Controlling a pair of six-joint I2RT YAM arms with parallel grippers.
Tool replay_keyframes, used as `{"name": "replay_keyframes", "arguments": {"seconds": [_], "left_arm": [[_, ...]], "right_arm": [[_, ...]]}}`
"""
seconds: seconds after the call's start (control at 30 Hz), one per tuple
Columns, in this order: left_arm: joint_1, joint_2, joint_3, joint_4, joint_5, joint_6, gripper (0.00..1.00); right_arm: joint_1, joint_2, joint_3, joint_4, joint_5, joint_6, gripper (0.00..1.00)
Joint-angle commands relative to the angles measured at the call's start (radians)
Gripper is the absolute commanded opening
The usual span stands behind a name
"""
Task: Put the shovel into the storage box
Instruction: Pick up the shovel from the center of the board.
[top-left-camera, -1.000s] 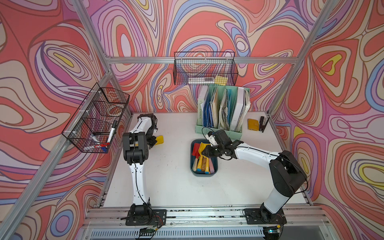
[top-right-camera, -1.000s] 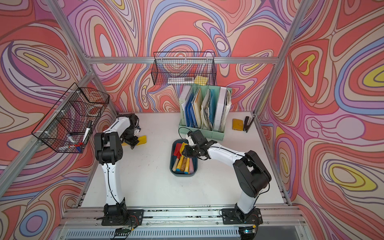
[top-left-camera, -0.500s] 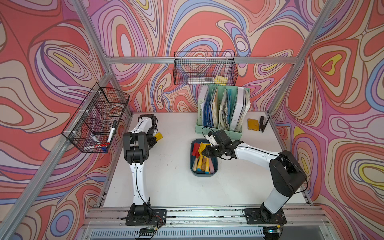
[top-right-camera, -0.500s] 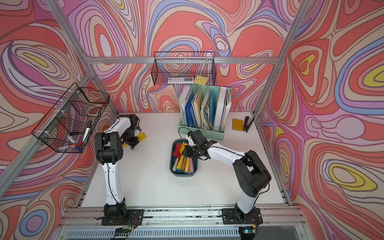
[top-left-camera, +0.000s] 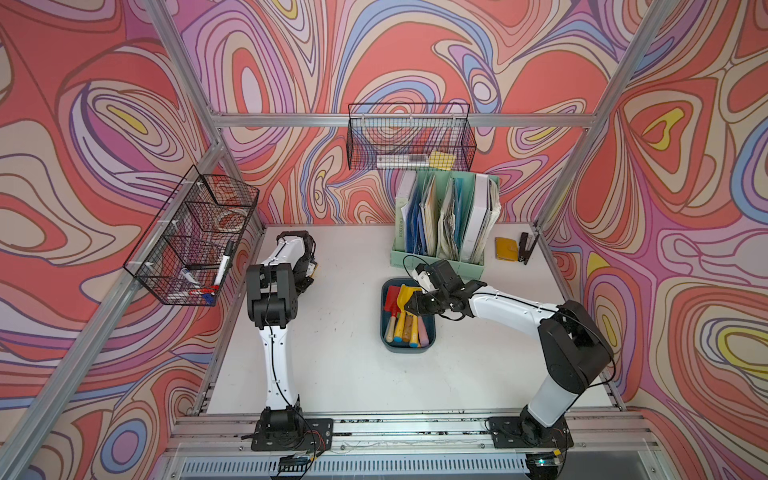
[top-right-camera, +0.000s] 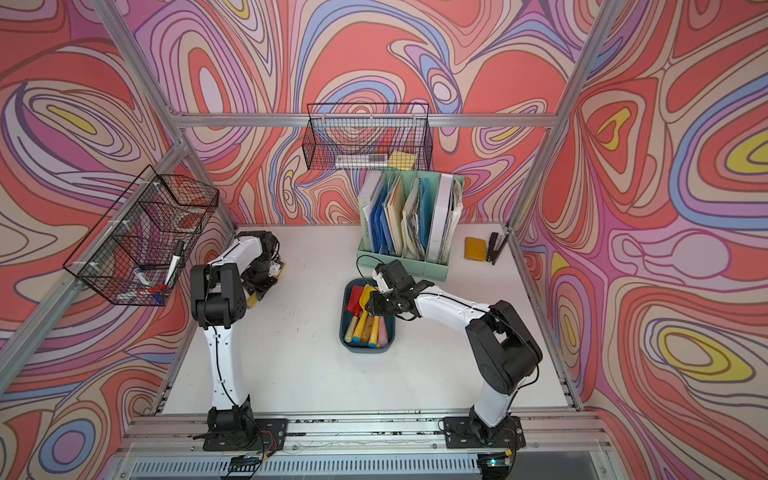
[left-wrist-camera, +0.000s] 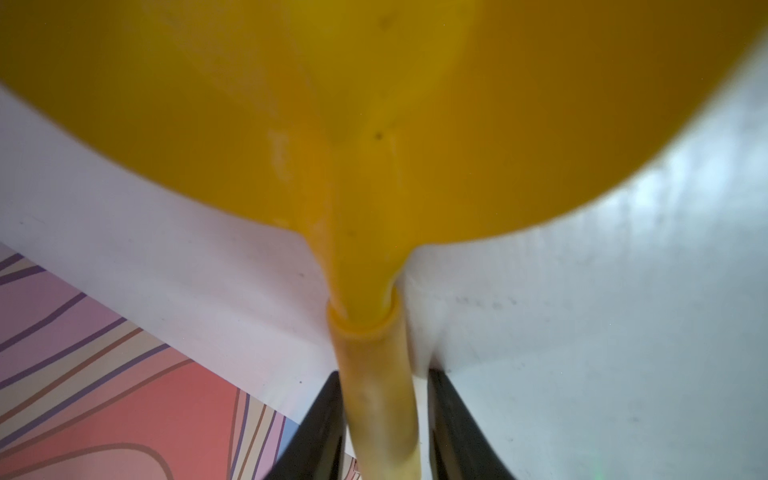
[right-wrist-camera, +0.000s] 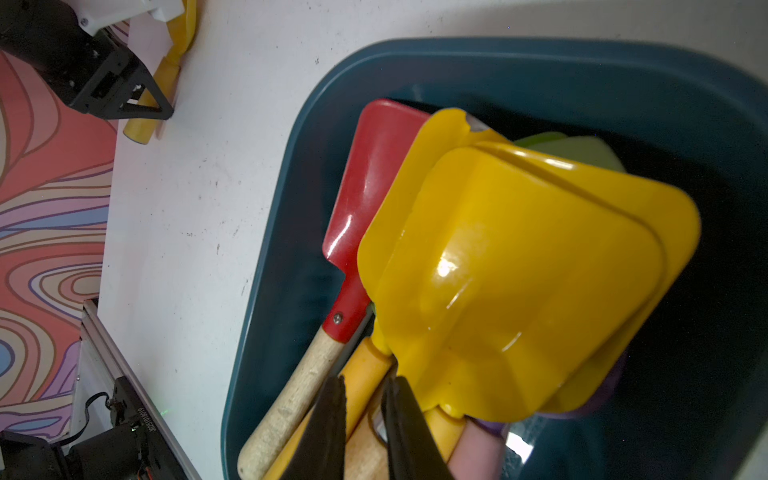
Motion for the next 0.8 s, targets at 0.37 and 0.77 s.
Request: {"name": "replay_keyframes", "arguments": {"seconds": [0.37,0.77], "left_arm": [[-0.069,-0.046,0.088,-0.103,0.148,-0.061,0.00],[-0.281,-0.190,0.183,-0.166,0.211,-0.094,0.00]], "right_arm": [[-0.002,-0.060,-0.002,-0.011,0.028,-0.008,0.19],[-0.002,-0.126,-0.009,-0.019,0.061,0.021,0.18]]}}
